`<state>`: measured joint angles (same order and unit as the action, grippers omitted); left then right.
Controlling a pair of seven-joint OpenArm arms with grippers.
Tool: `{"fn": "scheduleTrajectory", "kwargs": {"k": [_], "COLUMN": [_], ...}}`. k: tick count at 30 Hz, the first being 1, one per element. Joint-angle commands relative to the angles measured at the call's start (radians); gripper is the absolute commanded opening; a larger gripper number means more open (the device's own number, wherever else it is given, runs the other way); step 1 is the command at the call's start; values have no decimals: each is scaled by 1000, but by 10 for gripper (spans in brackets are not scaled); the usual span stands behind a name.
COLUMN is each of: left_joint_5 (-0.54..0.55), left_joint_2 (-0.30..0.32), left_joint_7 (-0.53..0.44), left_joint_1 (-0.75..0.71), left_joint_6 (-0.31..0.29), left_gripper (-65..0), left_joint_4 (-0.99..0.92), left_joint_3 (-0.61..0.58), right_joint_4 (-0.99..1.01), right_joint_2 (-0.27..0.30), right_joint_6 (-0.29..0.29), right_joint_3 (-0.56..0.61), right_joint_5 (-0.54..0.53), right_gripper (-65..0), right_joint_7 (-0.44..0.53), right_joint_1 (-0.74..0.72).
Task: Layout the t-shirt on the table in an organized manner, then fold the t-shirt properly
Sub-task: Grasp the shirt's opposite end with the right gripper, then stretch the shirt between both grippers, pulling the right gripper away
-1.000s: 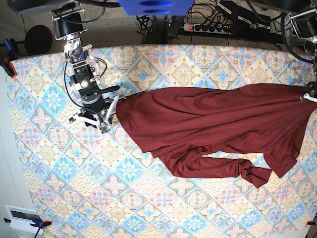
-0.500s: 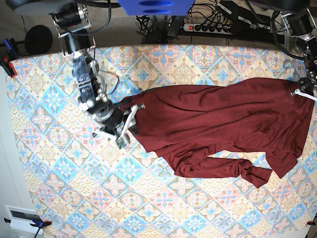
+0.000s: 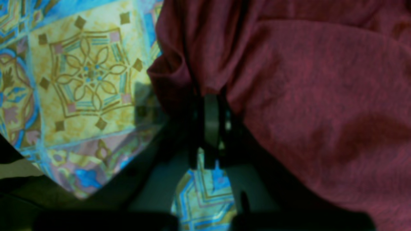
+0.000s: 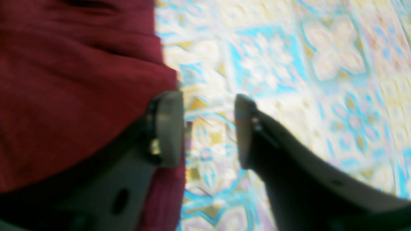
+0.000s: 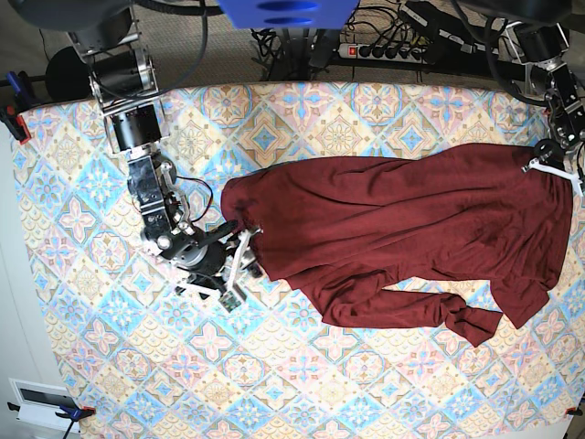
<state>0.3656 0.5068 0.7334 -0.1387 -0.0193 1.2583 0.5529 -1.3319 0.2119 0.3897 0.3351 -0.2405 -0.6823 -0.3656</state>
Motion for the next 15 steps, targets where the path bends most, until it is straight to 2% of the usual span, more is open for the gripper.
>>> {"fn": "scheduleTrajectory", "kwargs": {"k": [1, 3, 8, 12, 15], "left_joint_5": [3, 3, 3, 3, 3], "left_joint_2": [17, 17, 17, 17, 17], "left_joint_7": [10, 10, 10, 10, 8], "left_joint_1": [4, 4, 4, 4, 4], "left_joint_6": [-3, -3, -5, -5, -5], "left_gripper": [-650, -650, -650, -650, -650], "left_joint_4": [13, 13, 13, 13, 13], "left_joint_3": [6, 6, 6, 6, 6], "right_joint_4": [1, 24, 88, 144, 185], "right_joint_2": [4, 4, 4, -38, -47], "right_joint_6": [1, 1, 1, 1, 2], "right_joint_3": [8, 26, 40, 40, 40], "right_joint_5": [-7, -7, -7, -7, -7], "right_gripper": [-331, -310, -310, -310, -310], "right_joint_7": [11, 11, 22, 23, 25], "right_joint_1": [-19, -42, -83, -83, -83]}}
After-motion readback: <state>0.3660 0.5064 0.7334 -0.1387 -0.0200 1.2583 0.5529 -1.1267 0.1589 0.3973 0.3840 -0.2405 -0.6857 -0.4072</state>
